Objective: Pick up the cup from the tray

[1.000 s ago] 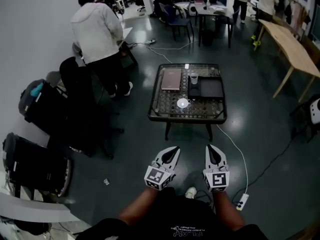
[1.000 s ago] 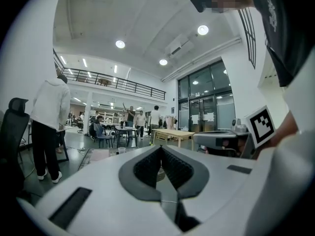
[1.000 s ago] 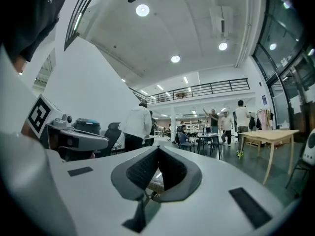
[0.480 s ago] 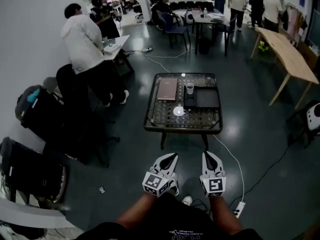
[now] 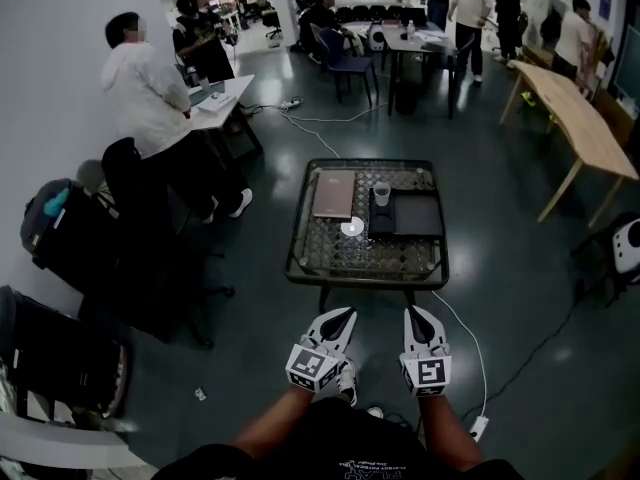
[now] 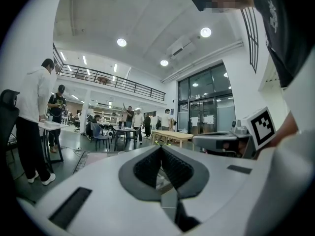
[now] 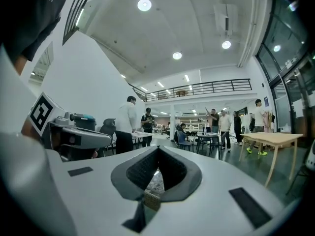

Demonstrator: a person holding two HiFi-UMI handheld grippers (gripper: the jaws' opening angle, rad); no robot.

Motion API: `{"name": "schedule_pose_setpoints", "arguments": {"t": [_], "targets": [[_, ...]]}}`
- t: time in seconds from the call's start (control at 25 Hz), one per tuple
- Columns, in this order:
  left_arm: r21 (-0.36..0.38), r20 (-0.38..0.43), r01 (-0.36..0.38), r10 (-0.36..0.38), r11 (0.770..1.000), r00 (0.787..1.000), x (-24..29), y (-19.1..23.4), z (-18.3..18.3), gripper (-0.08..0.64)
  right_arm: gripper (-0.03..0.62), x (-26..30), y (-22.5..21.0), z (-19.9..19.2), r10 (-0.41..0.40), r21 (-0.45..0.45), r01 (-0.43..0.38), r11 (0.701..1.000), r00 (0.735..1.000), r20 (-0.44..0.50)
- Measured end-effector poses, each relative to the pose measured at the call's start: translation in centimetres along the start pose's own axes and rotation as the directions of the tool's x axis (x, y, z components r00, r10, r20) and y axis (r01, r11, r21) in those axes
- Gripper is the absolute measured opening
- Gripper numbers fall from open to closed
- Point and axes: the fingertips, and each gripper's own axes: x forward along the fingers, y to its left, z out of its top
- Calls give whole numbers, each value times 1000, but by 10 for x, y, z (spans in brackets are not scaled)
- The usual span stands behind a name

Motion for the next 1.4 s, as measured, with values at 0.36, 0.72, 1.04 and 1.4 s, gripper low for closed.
{"name": "schedule_pose_setpoints", "arguments": {"t": [0.36, 0.72, 1.04, 1.4], "targets": [[-27, 6, 8, -8, 1000, 1000, 40, 65, 9, 9, 9, 73, -10, 8, -7, -31, 6, 1000, 1000, -24], [-26, 19, 57, -56, 998, 998, 71, 113, 16, 9, 9, 123, -13, 9, -36, -32, 34, 999, 999, -38], [-42, 37, 80, -79, 996, 996, 86, 132, 17, 9, 9, 142, -14, 10, -50, -40, 48, 998, 998, -50], [-34, 26, 64, -63, 997, 998, 111, 148, 18, 9, 9, 168, -36, 7, -45, -12, 45, 999, 998, -49]]}}
